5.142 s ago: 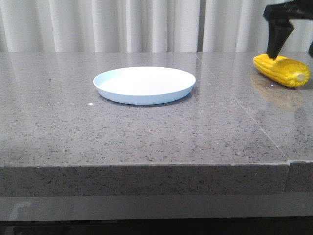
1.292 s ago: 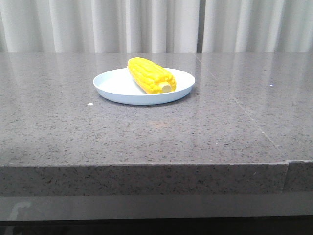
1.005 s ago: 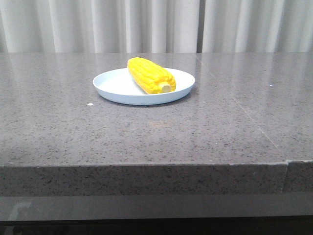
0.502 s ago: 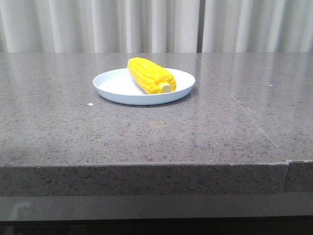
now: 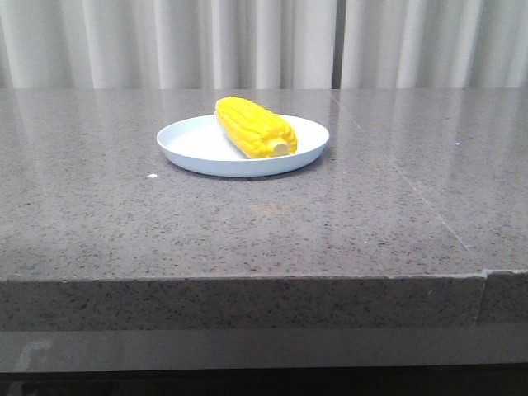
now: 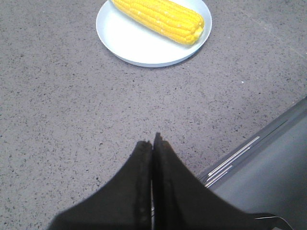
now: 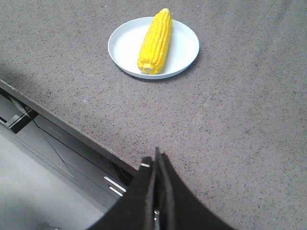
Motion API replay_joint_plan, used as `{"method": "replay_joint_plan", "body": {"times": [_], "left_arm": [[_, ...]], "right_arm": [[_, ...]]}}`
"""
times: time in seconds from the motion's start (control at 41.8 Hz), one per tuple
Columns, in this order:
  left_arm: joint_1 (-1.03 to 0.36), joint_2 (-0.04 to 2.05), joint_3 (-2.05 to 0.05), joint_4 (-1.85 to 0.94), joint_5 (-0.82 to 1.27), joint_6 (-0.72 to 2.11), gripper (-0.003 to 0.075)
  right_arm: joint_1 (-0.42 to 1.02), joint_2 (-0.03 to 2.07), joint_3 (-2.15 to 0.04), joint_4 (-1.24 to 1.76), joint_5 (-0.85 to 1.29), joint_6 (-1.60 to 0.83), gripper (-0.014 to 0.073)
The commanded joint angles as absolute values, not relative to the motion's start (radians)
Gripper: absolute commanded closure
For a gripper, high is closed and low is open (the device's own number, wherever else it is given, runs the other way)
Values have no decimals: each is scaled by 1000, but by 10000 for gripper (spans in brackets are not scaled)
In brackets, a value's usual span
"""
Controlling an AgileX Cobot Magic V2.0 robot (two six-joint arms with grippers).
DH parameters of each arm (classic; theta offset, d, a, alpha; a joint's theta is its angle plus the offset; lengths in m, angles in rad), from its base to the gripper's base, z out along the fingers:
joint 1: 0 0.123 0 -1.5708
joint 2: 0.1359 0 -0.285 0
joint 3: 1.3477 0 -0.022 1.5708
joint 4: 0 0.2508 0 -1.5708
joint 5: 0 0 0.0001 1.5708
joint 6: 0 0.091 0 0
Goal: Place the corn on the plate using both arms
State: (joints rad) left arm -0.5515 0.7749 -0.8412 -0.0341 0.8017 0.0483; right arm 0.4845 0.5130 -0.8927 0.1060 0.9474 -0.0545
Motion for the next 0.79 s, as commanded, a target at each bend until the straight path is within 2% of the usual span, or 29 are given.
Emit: {"method": "replay_joint_plan", "body": {"times": [0.0, 0.454, 0.765], "left_arm": [[-560, 772, -865, -43, 731, 38, 740], [-563, 724, -845, -48, 727, 38, 740], [-344, 443, -651, 18, 526, 38, 740]], "right_arm": [[482, 518, -913, 102, 871, -64, 660], [482, 519, -913, 102, 873, -64, 660], [482, 519, -913, 102, 874, -64, 660]]}}
